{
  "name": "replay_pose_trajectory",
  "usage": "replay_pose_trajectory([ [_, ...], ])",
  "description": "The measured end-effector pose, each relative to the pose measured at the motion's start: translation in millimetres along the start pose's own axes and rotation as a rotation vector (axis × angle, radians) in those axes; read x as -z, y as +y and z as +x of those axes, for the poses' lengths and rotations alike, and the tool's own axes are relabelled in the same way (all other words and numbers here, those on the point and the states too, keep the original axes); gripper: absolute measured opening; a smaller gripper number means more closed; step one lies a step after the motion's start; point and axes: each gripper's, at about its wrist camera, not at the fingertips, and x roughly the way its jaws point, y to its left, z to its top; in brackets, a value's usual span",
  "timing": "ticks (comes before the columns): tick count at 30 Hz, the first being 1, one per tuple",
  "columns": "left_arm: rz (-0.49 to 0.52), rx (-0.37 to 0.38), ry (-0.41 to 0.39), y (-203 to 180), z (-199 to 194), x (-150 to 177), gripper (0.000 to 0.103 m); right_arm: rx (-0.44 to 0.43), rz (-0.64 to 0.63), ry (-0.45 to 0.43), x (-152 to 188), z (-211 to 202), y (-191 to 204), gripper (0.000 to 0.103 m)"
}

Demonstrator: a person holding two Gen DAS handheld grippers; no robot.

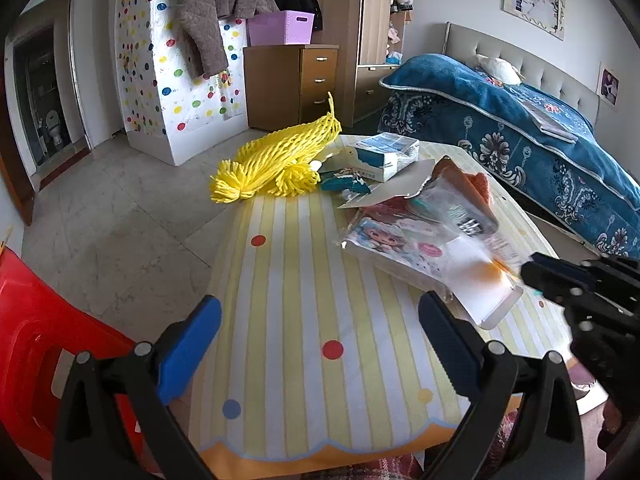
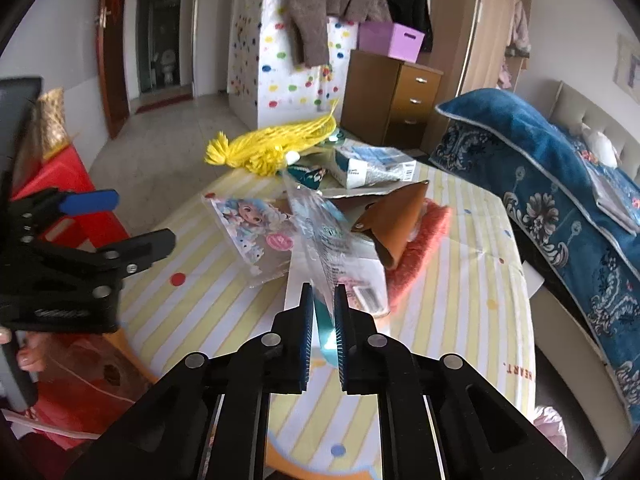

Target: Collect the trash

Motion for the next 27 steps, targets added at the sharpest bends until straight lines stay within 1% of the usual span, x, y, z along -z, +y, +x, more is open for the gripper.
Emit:
replay_pose_trajectory([
  [4,0.016,0.009,0.004,-10.7,-0.7,0.8,0.096,0.013,0.047,-0.048,5.7,-19.8,-11.5,0.007],
  [8,0.049,-0.016,0.002,-20.8,1.8,-0.2,0.096,0.038,0.114,-0.100,9.0,-37.2,-29.9,0.005],
  [11,0.029,0.003,0.009,-21.9,5.0,-2.7,0.096,0.054,0.148,-0.125,11.2,-44.9,-42.4,0.003],
  [13,0.013,0.006,0.009,-21.7,8.0,-6.0,0.095,0.080,0.183,-0.146,12.9,-48.4,-53.8,0.003],
  [14,0.010,0.006,0.008,-22.3,9.7,-7.9,0.094,0.089,0.201,-0.150,14.1,-48.7,-59.1,0.003],
  [16,0.003,0.009,0.011,-23.3,14.8,-12.1,0.086,0.097,0.220,-0.146,15.0,-47.2,-67.3,0.003],
  [18,-0.008,0.014,0.021,-23.4,21.8,-16.6,0.081,0.102,0.229,-0.143,15.6,-45.9,-70.8,0.003],
  [23,-0.041,0.060,0.060,-25.2,44.9,-27.0,0.076,0.113,0.260,-0.120,21.5,-37.8,-83.6,0.003],
  [27,-0.065,0.097,0.096,-28.1,61.8,-32.3,0.070,0.112,0.272,-0.103,26.2,-33.2,-88.4,0.003],
])
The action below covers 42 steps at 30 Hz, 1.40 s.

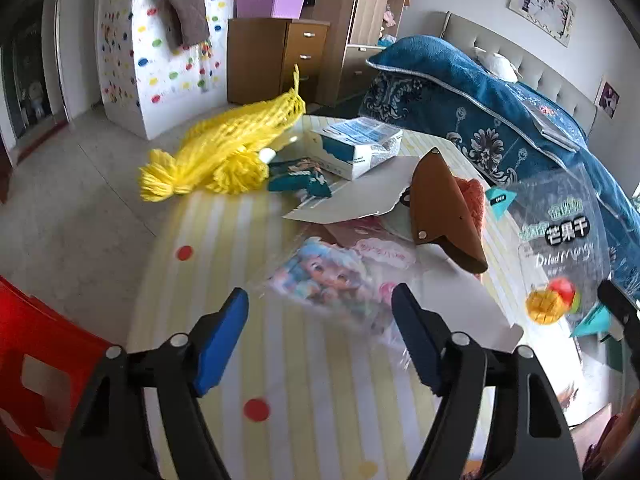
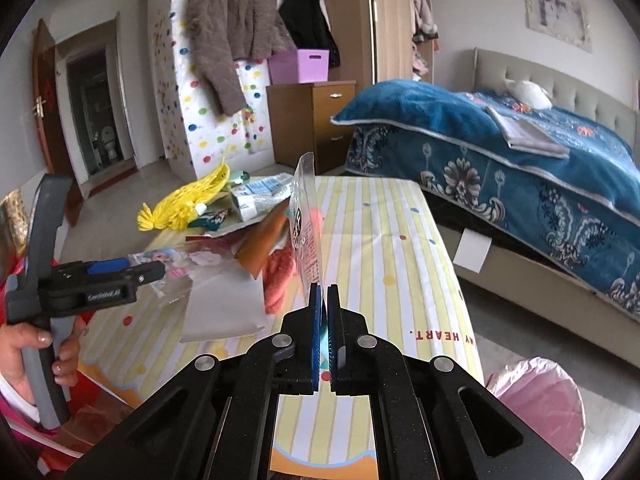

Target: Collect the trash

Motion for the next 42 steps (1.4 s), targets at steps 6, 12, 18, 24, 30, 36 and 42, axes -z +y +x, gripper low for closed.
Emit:
replay_pose_trajectory([
  [6,-0.032,-0.009,0.032,0.0,13.7,-0.8,0.052,0.002,0.005,0.019,4.0,3.2,-3.3,0.003],
  [12,-0.062,0.009,0.020,9.8,0.0,8.2,0.022,0.006,-0.009,0.026,9.0,-2.0,2.5,0.003],
  [18,-0.062,0.000,-0.034,22.4,-34.7,22.2,0.011,0.013,-0.025,0.013,11.1,-10.7,9.3,0.003],
  [24,-0.015,-0.061,-0.106,27.3,-86.2,40.9,0.003,0.021,-0.030,-0.009,13.4,-23.7,10.6,0.003],
  [30,0.044,-0.039,-0.204,12.1,-119.5,38.1,0.002,0.025,-0.001,-0.034,14.1,-36.5,4.6,0.003],
  [36,0.137,0.032,-0.265,-28.2,-129.5,33.1,0.002,0.040,0.037,-0.065,16.8,-54.5,-13.1,0.003],
  [42,0.246,0.112,-0.288,-84.4,-120.2,23.9,0.002,0.084,0.106,-0.089,25.0,-74.1,-45.0,0.003],
])
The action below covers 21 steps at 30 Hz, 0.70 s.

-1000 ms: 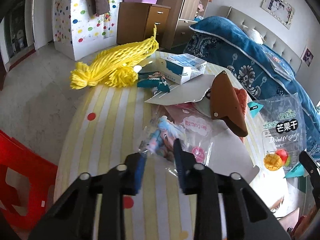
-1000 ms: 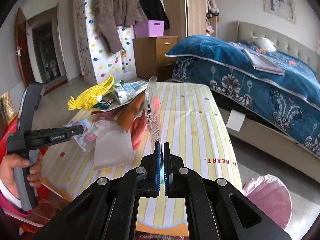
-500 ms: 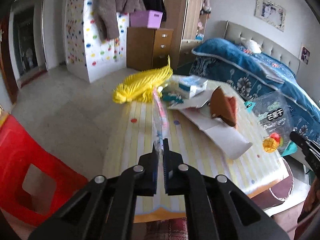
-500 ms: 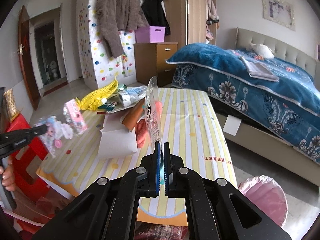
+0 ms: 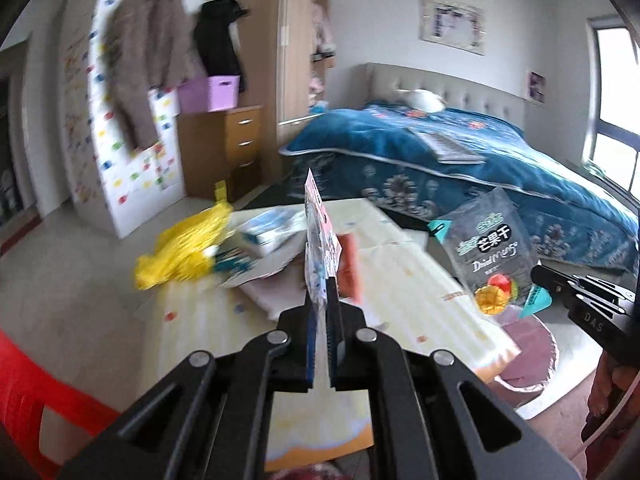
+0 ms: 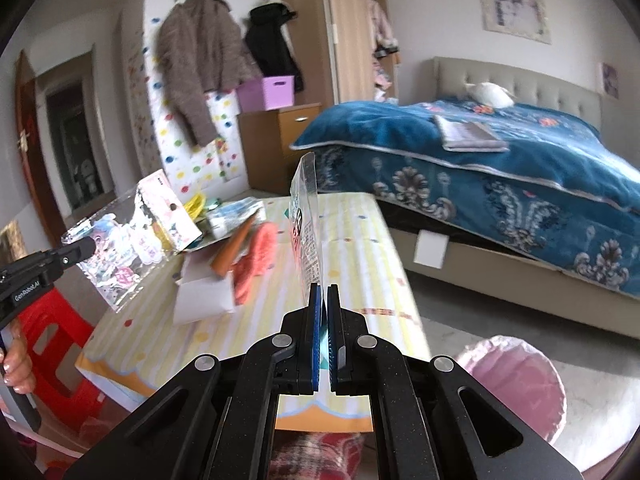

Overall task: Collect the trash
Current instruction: 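Carry both held items over the pink wastebasket and open both grippers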

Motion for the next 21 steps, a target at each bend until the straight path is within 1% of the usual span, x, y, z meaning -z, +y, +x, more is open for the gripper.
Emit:
replay_pose_trajectory([
  [5,0.084,0.104,0.005,-55.5,29.6,-9.8,0.002,0.054,0.064,-0.001,7.9,-13.2,-35.3,0.003],
  [9,0.144,0.182,0.021,-98.5,51.7,-8.1,0.002,0.116,0.130,0.000,19.0,-24.0,-71.6,0.003],
  [13,0.209,0.251,0.048,-148.2,74.5,-1.5,0.002,0.183,0.183,0.011,32.0,-32.6,-103.1,0.003],
  [14,0.228,0.266,0.053,-162.3,79.5,0.3,0.002,0.214,0.202,0.016,37.5,-35.8,-115.1,0.003],
  [18,0.302,0.326,0.076,-212.8,100.4,10.5,0.002,0.292,0.255,0.030,51.6,-44.5,-148.0,0.003],
  [21,0.337,0.365,0.094,-240.2,112.6,17.5,0.002,0.344,0.301,0.042,63.2,-49.4,-172.5,0.003],
])
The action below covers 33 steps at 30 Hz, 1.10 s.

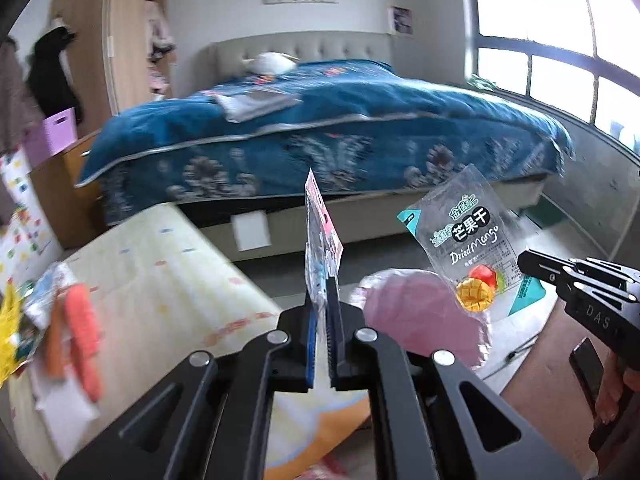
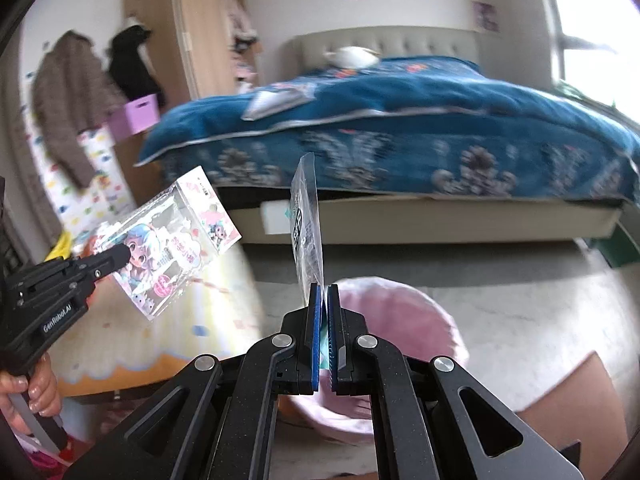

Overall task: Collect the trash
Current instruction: 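Carry both held items over the pink wastebasket and open both grippers, then return to the table and grasp the yellow foam fruit net with the left gripper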

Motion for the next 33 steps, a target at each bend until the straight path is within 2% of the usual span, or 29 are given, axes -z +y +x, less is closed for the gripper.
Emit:
replay_pose_trajectory([
  [5,0.060,0.057,0.037,-36.7,38.8,-3.3,0.003,0.065,0.084,0.047,11.1,16.6,-40.2,0.003],
  [9,0.066,0.089,0.079,-49.6,65.8,-4.7,0.003,0.080,0.120,0.088,16.5,37.1,-58.3,0.003],
  [11,0.063,0.101,0.112,-52.1,78.4,-3.8,0.007,0.085,0.144,0.116,19.2,49.4,-64.2,0.003],
  [12,0.060,0.101,0.123,-52.6,82.7,-3.2,0.015,0.085,0.155,0.135,20.4,56.3,-66.1,0.007],
  [13,0.051,0.099,0.133,-51.6,86.3,-2.0,0.032,0.084,0.165,0.150,22.2,62.6,-69.1,0.008],
  [15,0.033,0.083,0.134,-47.0,87.2,-1.4,0.057,0.086,0.170,0.168,24.3,69.7,-70.0,0.009],
  [16,0.015,0.076,0.129,-42.4,85.8,-0.7,0.059,0.087,0.170,0.178,25.1,72.3,-70.1,0.016],
  [18,-0.017,0.067,0.133,-33.4,82.2,-0.4,0.059,0.086,0.166,0.171,23.9,67.8,-67.0,0.022],
  [24,-0.107,0.020,0.106,3.4,51.9,3.1,0.060,0.072,0.137,0.118,13.0,53.1,-54.8,0.022],
  [27,-0.131,-0.011,0.083,20.2,27.6,8.7,0.061,0.040,0.114,0.085,5.9,37.9,-38.0,0.022],
  [33,-0.153,-0.091,0.063,49.4,-16.3,24.5,0.063,-0.035,0.051,0.077,3.4,19.4,5.5,0.022],
])
